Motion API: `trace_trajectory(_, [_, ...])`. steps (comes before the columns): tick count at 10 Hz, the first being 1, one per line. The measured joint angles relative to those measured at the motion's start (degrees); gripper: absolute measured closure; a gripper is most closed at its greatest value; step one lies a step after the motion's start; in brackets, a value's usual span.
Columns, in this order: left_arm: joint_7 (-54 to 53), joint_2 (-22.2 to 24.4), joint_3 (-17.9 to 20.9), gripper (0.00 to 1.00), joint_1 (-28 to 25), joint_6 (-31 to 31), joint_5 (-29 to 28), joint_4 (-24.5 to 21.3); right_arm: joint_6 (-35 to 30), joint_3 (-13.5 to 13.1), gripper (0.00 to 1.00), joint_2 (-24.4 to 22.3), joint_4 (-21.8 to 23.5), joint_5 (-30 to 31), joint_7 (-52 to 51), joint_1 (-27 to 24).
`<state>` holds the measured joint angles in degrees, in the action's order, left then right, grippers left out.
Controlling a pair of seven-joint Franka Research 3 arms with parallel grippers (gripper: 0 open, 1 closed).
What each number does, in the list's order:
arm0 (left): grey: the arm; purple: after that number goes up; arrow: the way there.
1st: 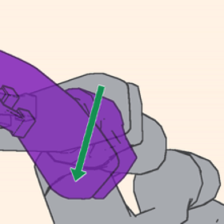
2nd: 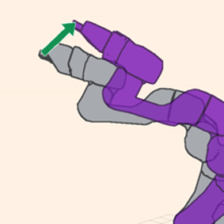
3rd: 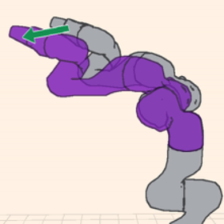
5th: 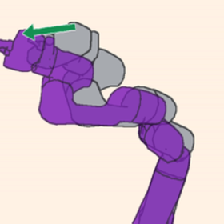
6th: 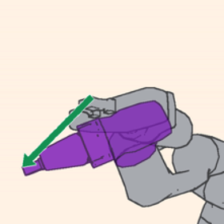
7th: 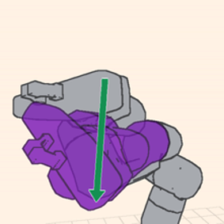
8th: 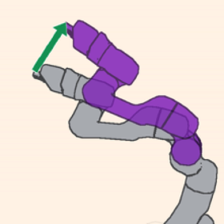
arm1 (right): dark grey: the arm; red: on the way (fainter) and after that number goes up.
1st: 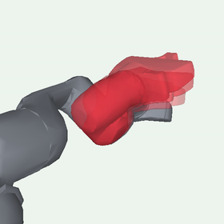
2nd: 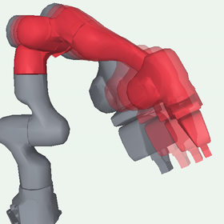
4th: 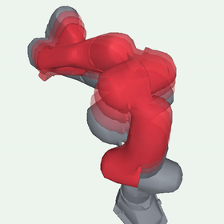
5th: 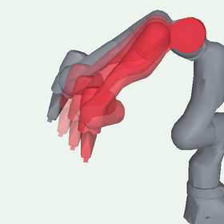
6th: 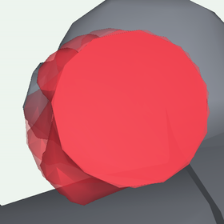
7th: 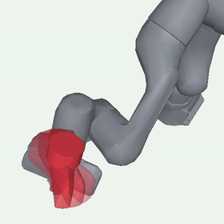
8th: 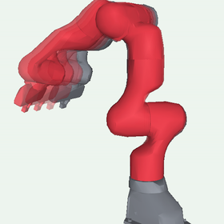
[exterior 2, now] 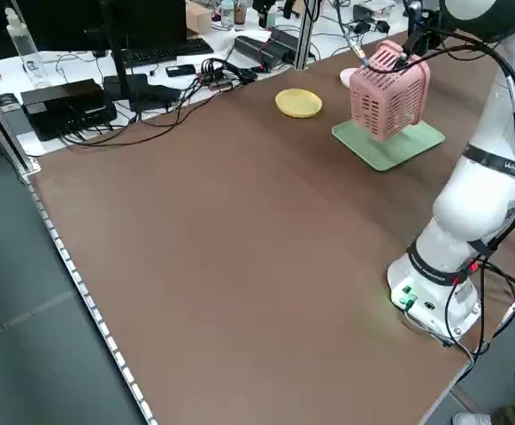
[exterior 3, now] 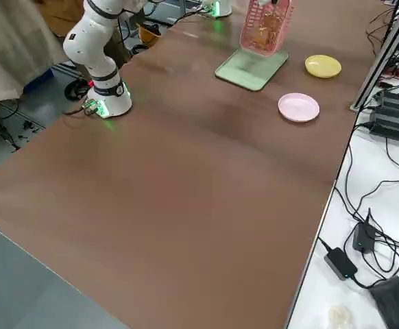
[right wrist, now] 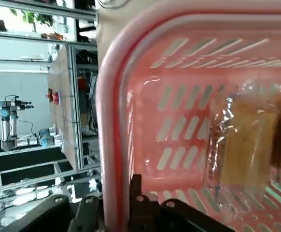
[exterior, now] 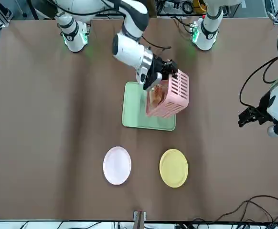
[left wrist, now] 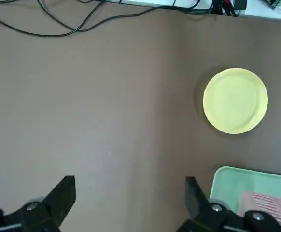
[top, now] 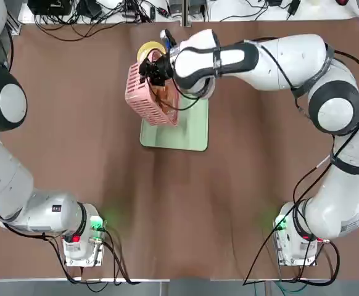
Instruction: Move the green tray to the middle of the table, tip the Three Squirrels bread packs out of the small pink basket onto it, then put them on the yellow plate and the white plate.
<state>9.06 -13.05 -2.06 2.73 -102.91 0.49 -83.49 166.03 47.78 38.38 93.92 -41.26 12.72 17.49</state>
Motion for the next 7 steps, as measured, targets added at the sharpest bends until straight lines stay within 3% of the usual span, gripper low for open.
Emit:
trace_trajectory(2, [0.09,-0.06,0.02,0.0,0.03,0.0,0.0,0.0,-6.15,-2.95,0.94,-0.9,-2.32,-8.44,-4.91,-0.1])
trace_trajectory(6, [0.17,-0.07,0.06,0.0,0.0,0.0,0.0,0.0,-11.46,-4.61,0.94,-3.71,-2.11,-40.26,-32.13,0.32])
trace_trajectory(7, [0.17,-0.07,0.06,0.0,0.01,0.0,0.0,-0.01,-11.46,-4.66,0.94,-3.77,-1.57,-44.96,-37.18,0.45])
